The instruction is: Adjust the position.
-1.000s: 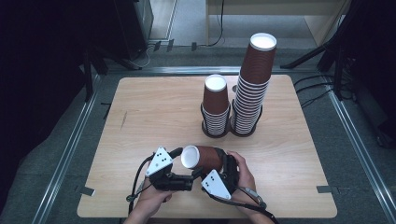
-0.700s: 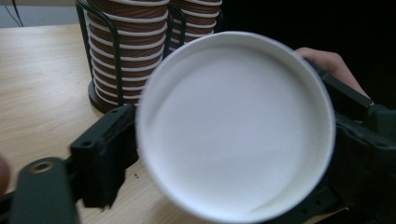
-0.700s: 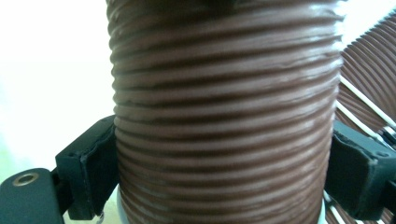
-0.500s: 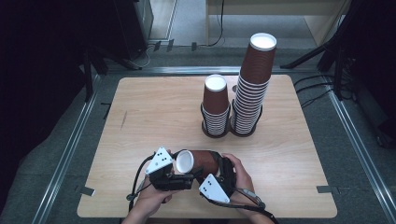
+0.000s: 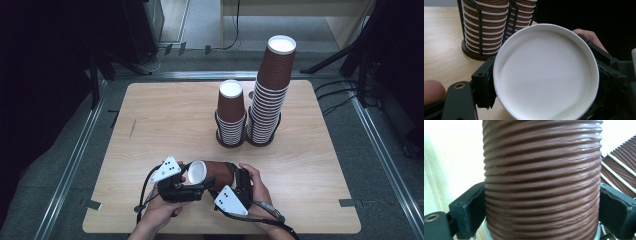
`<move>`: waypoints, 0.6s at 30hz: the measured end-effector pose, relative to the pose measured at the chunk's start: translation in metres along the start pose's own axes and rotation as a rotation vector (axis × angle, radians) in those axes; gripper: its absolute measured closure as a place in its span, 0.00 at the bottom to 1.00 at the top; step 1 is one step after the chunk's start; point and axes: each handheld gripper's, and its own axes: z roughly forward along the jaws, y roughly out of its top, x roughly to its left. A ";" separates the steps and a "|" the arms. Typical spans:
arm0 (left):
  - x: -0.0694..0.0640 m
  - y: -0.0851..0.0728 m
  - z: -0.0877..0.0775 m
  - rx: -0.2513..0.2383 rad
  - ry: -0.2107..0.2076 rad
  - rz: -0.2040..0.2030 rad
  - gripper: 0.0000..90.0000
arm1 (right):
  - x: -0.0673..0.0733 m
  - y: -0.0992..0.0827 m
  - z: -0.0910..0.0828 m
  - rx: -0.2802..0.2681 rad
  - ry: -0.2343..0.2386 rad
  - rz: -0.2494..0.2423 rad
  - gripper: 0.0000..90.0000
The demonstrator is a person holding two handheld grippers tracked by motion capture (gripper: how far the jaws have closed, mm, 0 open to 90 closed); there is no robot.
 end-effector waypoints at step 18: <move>0.018 0.005 -0.023 -0.155 0.146 -0.025 0.24 | -0.023 -0.005 -0.009 -0.007 -0.053 0.156 0.01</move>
